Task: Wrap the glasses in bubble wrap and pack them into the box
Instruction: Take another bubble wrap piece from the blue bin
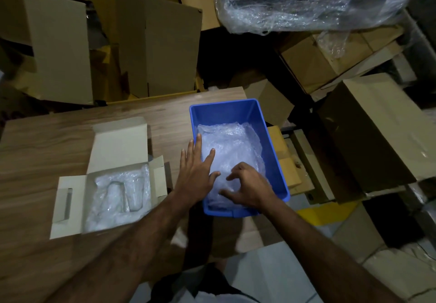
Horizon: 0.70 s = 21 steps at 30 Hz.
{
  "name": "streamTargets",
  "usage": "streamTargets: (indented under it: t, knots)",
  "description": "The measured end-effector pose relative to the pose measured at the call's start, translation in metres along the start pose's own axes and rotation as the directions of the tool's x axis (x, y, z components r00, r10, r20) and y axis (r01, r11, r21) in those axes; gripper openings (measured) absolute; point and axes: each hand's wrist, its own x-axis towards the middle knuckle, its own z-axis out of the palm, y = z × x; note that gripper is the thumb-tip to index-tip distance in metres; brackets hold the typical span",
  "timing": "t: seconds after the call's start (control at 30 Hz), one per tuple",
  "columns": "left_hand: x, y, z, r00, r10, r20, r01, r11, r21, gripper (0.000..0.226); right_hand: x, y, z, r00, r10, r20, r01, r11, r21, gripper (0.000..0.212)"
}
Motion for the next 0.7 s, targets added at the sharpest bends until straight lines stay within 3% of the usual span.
streamTargets:
  t: [0.1,0.17,0.3,0.4,0.47,0.57,0.7]
  knots:
    - [0.000,0.002,0.000,1.000,-0.009,0.005,0.010,1.000,-0.016,0.074,0.007,-0.003,0.000,1.000,-0.009,-0.025,0.009,1.000,0.005,0.016]
    - [0.000,0.002,-0.001,1.000,-0.009,0.011,0.010,0.999,-0.040,0.078,0.008,-0.008,-0.003,0.997,-0.002,-0.076,0.004,1.000,0.023,0.011]
    - [-0.002,-0.003,-0.003,0.999,0.035,0.022,-0.032,0.994,-0.104,0.088,-0.003,-0.020,-0.008,0.941,-0.008,-0.338,0.045,0.994,0.101,0.004]
    - [-0.002,-0.005,-0.007,0.998,0.047,-0.037,-0.052,0.988,-0.144,0.100,-0.014,-0.027,-0.017,0.879,-0.034,-0.476,0.097,0.989,0.108,0.010]
    - [0.003,-0.002,-0.011,0.991,0.067,-0.118,-0.087,0.981,-0.173,0.098,-0.019,-0.029,-0.023,0.839,-0.137,-0.526,0.176,0.984,0.025,0.019]
    - [0.016,0.006,-0.022,0.982,0.111,-0.154,-0.148,0.954,-0.261,0.076,-0.025,-0.036,-0.032,0.798,-0.252,-0.547,0.258,0.964,-0.068,0.027]
    - [0.024,0.002,-0.041,0.950,0.234,-0.206,-0.288,0.912,-0.293,0.047,-0.034,-0.044,-0.038,0.765,-0.257,-0.591,0.284,0.958,-0.049,0.043]
